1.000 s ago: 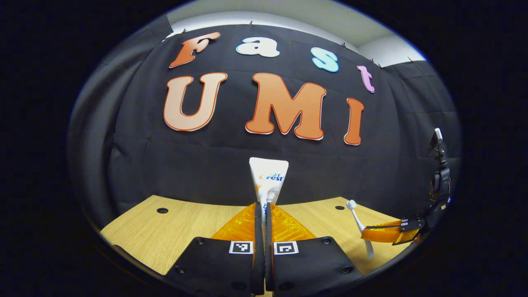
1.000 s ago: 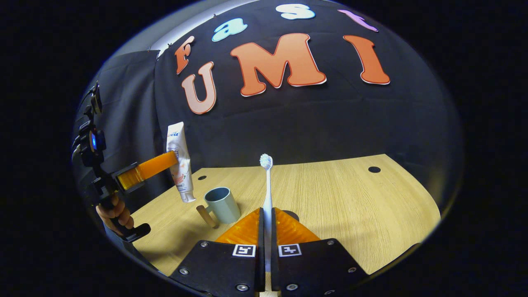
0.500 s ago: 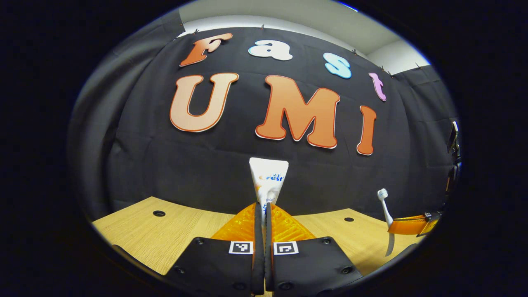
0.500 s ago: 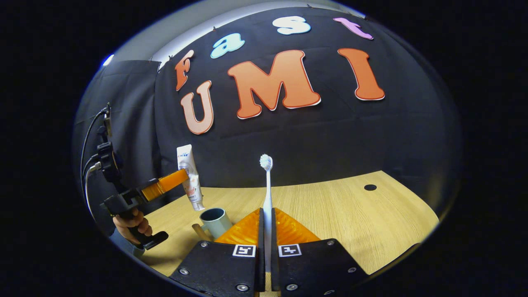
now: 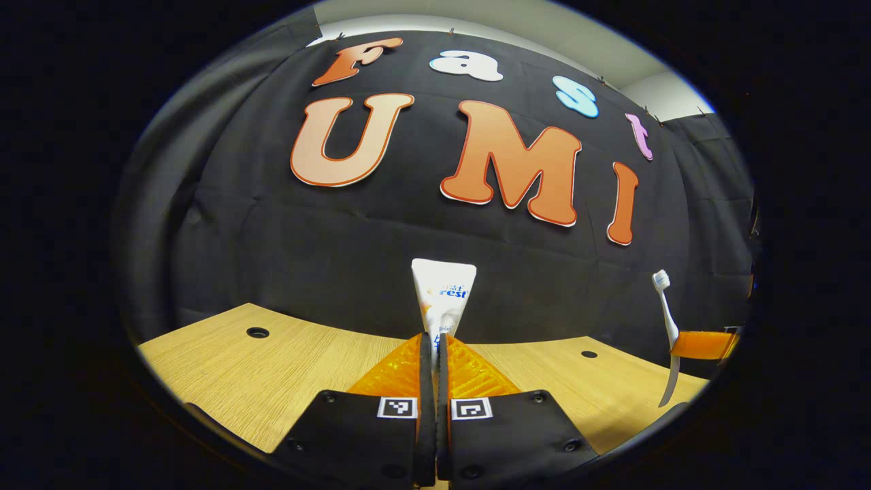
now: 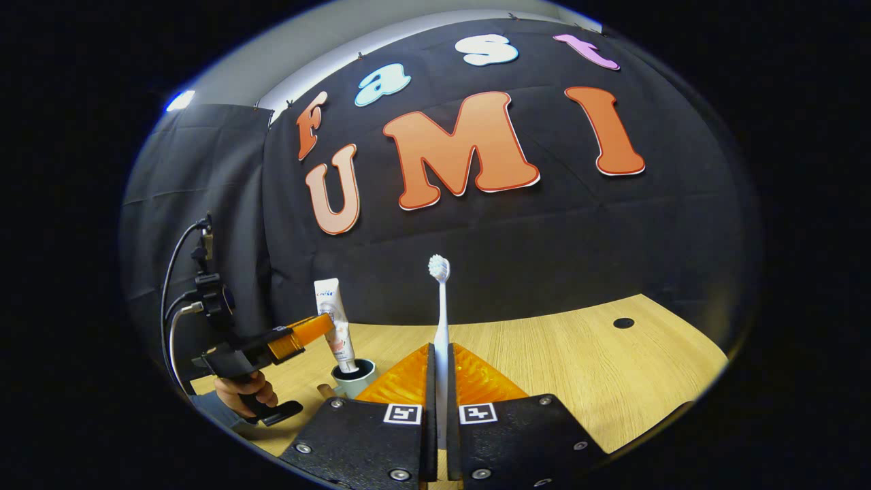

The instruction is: Put the toothbrush and toothpaste on the desktop into the cup, then pick up the cup and place it on the coaster on the desktop.

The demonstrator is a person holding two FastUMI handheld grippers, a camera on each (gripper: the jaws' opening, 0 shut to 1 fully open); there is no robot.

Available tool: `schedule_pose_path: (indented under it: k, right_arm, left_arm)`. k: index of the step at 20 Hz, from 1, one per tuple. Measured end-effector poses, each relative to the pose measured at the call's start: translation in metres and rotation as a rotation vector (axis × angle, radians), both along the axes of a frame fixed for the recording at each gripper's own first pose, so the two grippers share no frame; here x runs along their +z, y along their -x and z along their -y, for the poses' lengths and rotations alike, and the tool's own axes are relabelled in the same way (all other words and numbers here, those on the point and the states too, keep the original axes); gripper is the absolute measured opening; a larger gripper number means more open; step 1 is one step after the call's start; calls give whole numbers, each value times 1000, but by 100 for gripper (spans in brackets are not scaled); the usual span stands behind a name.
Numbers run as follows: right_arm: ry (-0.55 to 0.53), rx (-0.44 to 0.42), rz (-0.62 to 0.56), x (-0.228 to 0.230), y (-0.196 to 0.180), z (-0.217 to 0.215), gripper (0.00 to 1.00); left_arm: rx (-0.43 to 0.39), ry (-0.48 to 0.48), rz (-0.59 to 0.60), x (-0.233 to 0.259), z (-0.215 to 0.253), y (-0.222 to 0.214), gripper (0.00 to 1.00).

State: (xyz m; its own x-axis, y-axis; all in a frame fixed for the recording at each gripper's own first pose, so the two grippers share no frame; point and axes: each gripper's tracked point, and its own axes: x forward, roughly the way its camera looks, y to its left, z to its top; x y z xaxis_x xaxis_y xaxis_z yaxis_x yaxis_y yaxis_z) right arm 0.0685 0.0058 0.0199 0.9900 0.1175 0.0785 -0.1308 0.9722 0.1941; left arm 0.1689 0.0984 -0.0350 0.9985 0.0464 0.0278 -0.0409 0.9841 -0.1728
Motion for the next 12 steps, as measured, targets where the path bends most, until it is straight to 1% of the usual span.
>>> schedule_pose_path:
  k: [4,9,12]
  right_arm:
    - [-15,14,36,8,-9,-8,6]
    - [-34,35,84,19,-19,-21,6]
    - [-49,51,102,22,-25,-29,6]
  left_arm:
    - [-11,-13,-26,-16,4,0,5]
    - [-8,-49,-57,-27,6,6,5]
    - [-2,-52,-60,-31,3,11,5]
